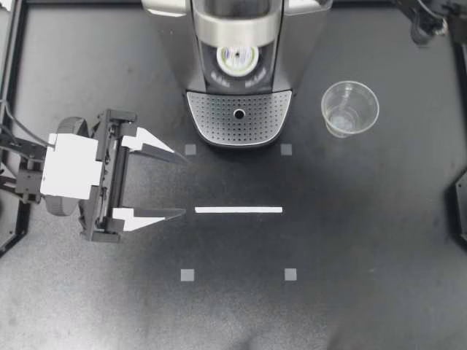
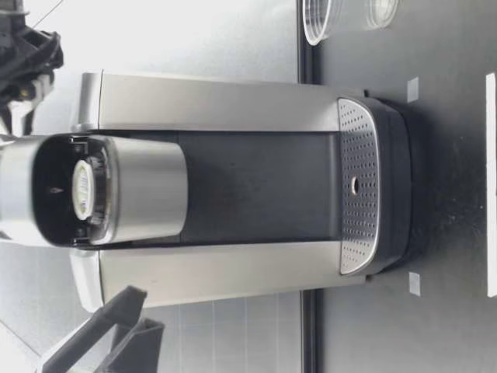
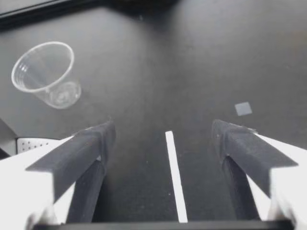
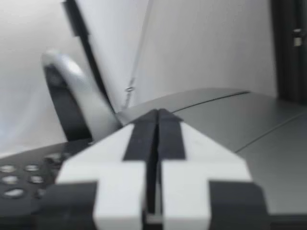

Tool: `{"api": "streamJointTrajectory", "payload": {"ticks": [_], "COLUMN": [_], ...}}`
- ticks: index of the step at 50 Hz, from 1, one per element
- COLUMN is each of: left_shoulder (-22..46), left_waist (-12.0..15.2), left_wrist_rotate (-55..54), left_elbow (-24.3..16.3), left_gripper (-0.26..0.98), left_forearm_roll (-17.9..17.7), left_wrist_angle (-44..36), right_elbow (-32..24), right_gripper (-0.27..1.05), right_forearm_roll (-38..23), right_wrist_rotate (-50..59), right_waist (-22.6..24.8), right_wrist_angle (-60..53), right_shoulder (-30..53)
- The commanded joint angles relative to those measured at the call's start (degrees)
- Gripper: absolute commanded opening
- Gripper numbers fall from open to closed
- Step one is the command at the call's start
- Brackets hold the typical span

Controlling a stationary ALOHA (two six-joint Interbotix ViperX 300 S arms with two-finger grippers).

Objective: Place the coffee capsule inside the capsule container, then place the cup onto the center of the cup tray, then push the 'Hot Water' and 'Travel Mug' buttons.

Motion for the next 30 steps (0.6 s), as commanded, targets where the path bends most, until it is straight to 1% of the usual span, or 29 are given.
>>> {"api": "streamJointTrajectory", "payload": {"ticks": [1, 13, 30], "left_shoulder": [-1.0, -0.9, -0.8], "left_waist": [-0.1, -0.1, -0.1], "left_wrist_rotate": [-0.1, -0.1, -0.2], "left_elbow": [-0.8, -0.9, -0.9], "left_gripper": [0.75, 0.75, 0.75], "left_forearm_roll": [-0.1, -0.1, -0.5], "left_wrist_angle": [-0.2, -0.2, -0.2], "right_elbow": [0.2, 3.6, 7.2], "right_gripper": [0.1, 0.1, 0.1], "right_forearm_roll": [-0.3, -0.3, -0.2], "right_wrist_rotate": [0.1, 0.1, 2.3], "right_waist": [2.2, 5.4, 8.1], "right_wrist_angle": [-0.3, -0.5, -0.5], "right_shoulder": [-2.4, -5.4, -5.5]}}
